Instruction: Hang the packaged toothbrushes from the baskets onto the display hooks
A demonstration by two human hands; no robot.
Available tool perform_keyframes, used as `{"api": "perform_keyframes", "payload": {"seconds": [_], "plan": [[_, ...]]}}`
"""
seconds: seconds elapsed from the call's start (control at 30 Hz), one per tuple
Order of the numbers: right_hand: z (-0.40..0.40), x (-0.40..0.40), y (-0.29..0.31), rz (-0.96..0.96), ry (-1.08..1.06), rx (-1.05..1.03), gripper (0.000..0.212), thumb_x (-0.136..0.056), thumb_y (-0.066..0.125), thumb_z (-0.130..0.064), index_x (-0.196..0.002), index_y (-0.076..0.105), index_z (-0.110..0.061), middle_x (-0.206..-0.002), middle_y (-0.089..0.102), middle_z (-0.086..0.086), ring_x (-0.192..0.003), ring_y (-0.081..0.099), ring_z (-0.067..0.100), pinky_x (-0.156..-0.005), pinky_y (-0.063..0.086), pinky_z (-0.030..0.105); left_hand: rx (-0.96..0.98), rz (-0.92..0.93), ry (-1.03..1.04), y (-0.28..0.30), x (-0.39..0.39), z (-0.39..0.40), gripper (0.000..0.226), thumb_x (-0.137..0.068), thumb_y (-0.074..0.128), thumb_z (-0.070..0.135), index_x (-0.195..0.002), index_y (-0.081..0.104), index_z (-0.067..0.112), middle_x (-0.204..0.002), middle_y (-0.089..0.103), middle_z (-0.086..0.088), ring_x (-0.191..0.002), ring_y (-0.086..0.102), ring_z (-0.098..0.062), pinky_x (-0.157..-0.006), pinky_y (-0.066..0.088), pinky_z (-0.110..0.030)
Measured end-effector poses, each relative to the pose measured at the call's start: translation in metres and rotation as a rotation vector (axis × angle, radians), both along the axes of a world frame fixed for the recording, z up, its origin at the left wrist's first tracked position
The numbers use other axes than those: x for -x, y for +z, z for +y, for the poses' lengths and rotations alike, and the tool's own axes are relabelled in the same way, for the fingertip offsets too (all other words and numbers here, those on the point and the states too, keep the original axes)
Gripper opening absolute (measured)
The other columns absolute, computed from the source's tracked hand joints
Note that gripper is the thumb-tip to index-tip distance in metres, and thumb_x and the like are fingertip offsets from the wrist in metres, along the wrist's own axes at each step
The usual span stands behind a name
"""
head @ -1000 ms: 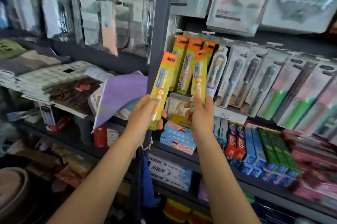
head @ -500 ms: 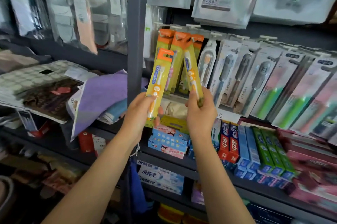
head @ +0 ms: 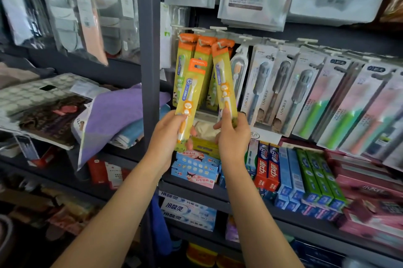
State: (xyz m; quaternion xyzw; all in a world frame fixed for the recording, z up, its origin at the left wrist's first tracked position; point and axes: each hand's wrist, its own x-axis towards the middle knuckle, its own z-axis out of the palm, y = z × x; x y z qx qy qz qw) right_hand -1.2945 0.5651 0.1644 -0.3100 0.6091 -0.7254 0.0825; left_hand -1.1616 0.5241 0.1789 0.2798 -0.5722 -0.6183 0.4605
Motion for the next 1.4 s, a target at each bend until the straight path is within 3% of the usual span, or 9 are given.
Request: {"api": "perform_keyframes", "payload": {"seconds": [0.4, 0.57, 0.67, 0.9, 1.0, 1.1, 1.23, 1.33, 1.4], "plan": [[-0.042, -0.02, 0.001, -0.537, 0.273, 0.147, 0.025, -0.106, 0.05, -0.037, -0.096, 0.06, -0.016, -0.066, 0.068, 0.001, -0.044, 0.055, 0.017, -0.05, 0.044, 0.032, -0.049, 0.015, 0.053, -0.001, 0.0, -0.001, 0.021, -0.104, 0.045, 0.02, -0.104, 0.066, 0.022, -0.071, 0.067, -0.01, -0.05, 0.052, -0.025, -0.052, 0.047, -0.031], [-0.057, -0.007, -0.003, -0.599, 0.312, 0.049, 0.03, -0.103, 0.054, -0.045, -0.106, 0.063, -0.016, -0.085, 0.076, 0.008, -0.053, 0.064, 0.023, -0.061, 0.053, 0.038, -0.065, -0.005, 0.088, -0.001, 0.005, -0.006, 0.021, -0.103, 0.047, 0.019, -0.102, 0.067, 0.025, -0.08, 0.073, -0.008, -0.06, 0.065, -0.024, -0.058, 0.052, -0.033], [-0.056, 0.001, -0.009, -0.637, 0.334, -0.076, 0.034, -0.1, 0.058, -0.046, -0.111, 0.06, -0.013, -0.096, 0.074, 0.012, -0.056, 0.065, 0.021, -0.053, 0.054, 0.033, -0.091, -0.016, 0.124, -0.006, 0.008, -0.01, 0.022, -0.1, 0.054, 0.018, -0.095, 0.073, 0.029, -0.095, 0.075, -0.01, -0.08, 0.071, -0.024, -0.076, 0.056, -0.042], [-0.015, -0.009, -0.031, -0.534, 0.489, -0.213, 0.04, -0.107, 0.045, -0.039, -0.115, 0.062, -0.004, -0.087, 0.072, 0.016, -0.056, 0.063, 0.021, -0.048, 0.045, 0.03, -0.01, -0.053, 0.12, -0.013, 0.012, -0.015, 0.013, -0.096, 0.066, 0.014, -0.105, 0.075, 0.015, -0.101, 0.077, -0.008, -0.097, 0.072, -0.024, -0.094, 0.057, -0.047], [0.006, -0.023, -0.028, -0.373, 0.623, -0.156, 0.045, -0.107, 0.042, -0.044, -0.117, 0.066, -0.007, -0.09, 0.074, 0.015, -0.068, 0.068, 0.024, -0.054, 0.049, 0.031, 0.025, -0.064, 0.12, -0.011, 0.016, -0.016, 0.014, -0.094, 0.069, 0.016, -0.105, 0.075, 0.011, -0.095, 0.077, -0.006, -0.089, 0.073, -0.023, -0.081, 0.06, -0.038], [0.014, -0.024, -0.019, -0.22, 0.616, -0.054, 0.025, -0.106, 0.051, -0.025, -0.117, 0.061, -0.005, -0.09, 0.071, 0.02, -0.064, 0.067, 0.025, -0.049, 0.048, 0.028, 0.061, -0.086, 0.104, 0.0, 0.02, -0.015, 0.011, -0.093, 0.071, 0.02, -0.099, 0.076, 0.013, -0.084, 0.076, -0.001, -0.069, 0.067, -0.011, -0.059, 0.052, -0.024], [0.015, -0.011, -0.003, -0.119, 0.479, 0.021, 0.019, -0.108, 0.047, -0.022, -0.12, 0.056, -0.011, -0.077, 0.068, 0.008, -0.047, 0.058, 0.02, -0.042, 0.041, 0.027, 0.441, -0.249, 0.327, 0.012, 0.014, -0.012, 0.011, -0.092, 0.071, 0.018, -0.097, 0.071, 0.028, -0.094, 0.07, 0.015, -0.085, 0.063, 0.004, -0.077, 0.047, -0.014], [0.015, -0.005, 0.005, -0.078, 0.414, 0.05, 0.016, -0.108, 0.047, -0.022, -0.117, 0.057, -0.012, -0.074, 0.065, 0.007, -0.043, 0.056, 0.018, -0.04, 0.04, 0.024, 0.794, -0.344, 0.649, 0.016, 0.009, -0.009, 0.037, -0.091, 0.063, 0.02, -0.128, 0.06, 0.017, -0.131, 0.055, 0.0, -0.124, 0.051, -0.015, -0.102, 0.039, -0.025], [0.014, -0.007, 0.004, -0.089, 0.393, 0.068, 0.014, -0.108, 0.046, -0.021, -0.115, 0.057, -0.015, -0.074, 0.064, 0.007, -0.042, 0.055, 0.016, -0.039, 0.038, 0.023, 0.841, -0.428, 0.722, 0.014, 0.008, -0.016, 0.062, -0.09, 0.058, 0.027, -0.147, 0.042, 0.01, -0.157, 0.032, -0.012, -0.147, 0.028, -0.027, -0.118, 0.024, -0.035]]}}
